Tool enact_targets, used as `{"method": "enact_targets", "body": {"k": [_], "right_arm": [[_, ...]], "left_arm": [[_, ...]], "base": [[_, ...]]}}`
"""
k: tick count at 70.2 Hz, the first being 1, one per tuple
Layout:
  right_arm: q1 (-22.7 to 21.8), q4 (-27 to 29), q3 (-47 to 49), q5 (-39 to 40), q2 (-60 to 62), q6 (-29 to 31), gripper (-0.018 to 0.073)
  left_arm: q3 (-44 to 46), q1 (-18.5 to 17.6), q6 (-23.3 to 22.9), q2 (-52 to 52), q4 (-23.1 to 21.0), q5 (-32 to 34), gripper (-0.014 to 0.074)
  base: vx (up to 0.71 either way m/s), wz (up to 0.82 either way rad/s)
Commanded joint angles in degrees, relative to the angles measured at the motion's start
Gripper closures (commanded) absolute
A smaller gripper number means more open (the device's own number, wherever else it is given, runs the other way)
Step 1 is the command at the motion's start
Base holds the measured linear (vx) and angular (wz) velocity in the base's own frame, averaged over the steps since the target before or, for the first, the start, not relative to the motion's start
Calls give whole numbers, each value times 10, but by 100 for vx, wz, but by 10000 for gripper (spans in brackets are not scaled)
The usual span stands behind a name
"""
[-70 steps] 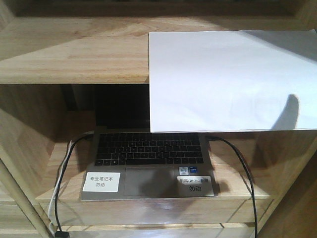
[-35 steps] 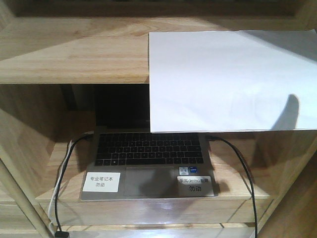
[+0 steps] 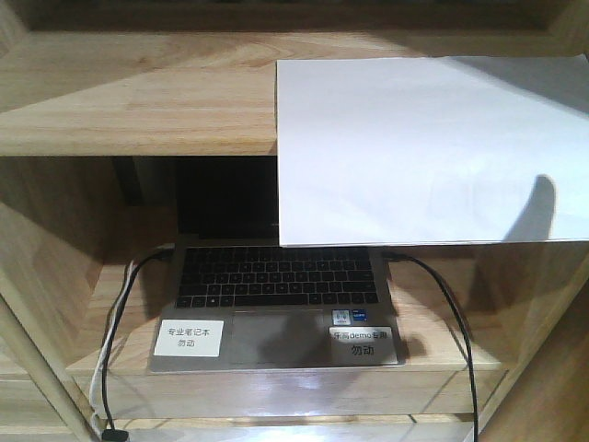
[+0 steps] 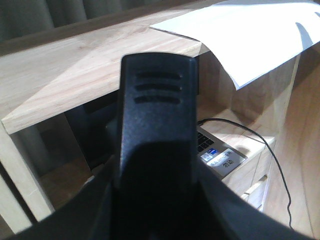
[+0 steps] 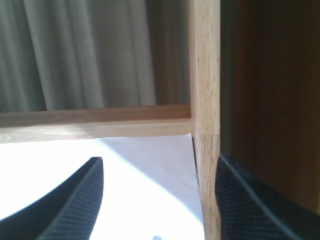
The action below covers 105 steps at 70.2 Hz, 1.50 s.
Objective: Grab stapler and paper to desk for stapling
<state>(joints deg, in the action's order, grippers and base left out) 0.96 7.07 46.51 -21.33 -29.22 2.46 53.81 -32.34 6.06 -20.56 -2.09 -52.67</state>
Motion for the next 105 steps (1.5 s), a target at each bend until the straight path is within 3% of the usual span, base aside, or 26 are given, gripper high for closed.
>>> {"method": "enact_targets", "body": {"k": [1,25,36,45,54,65,77,83,94,105], "right_arm": [[-5,2,18,43,-7,5,108],[-5,2,18,59,-7,0,90],[-5,2,18,60,-7,-28,-31],[-5,1,18,62,-7,-83,-162],[-5,-1,18,66,-7,-145,-163],[-5,-11,18,67,-7,-280,-155],[-3,-104,16,69,-5,-584,-144],[-3,-150,6,95,-2,-704,-136],[-3,-171,-39,201,10,-796,-107],[-3,-177,-88,264,25,-836,-73]], "left_arm": [[13,-2,-1,-6,-5,68,603],[13,-2,-1,-6,-5,68,603],[13,-2,-1,-6,-5,68,603],[13,-2,-1,-6,-5,68,603],[13,-2,-1,-6,-5,68,603],[13,-2,-1,-6,-5,68,603],[13,-2,-1,-6,-5,68,603],[13,-2,-1,-6,-5,68,603],[13,-2,-1,-6,-5,68,603],[13,-2,-1,-6,-5,68,603]], "base": [[0,0],[0,0],[0,0],[0,0],[0,0],[0,0],[0,0],[0,0],[0,0],[0,0]]}}
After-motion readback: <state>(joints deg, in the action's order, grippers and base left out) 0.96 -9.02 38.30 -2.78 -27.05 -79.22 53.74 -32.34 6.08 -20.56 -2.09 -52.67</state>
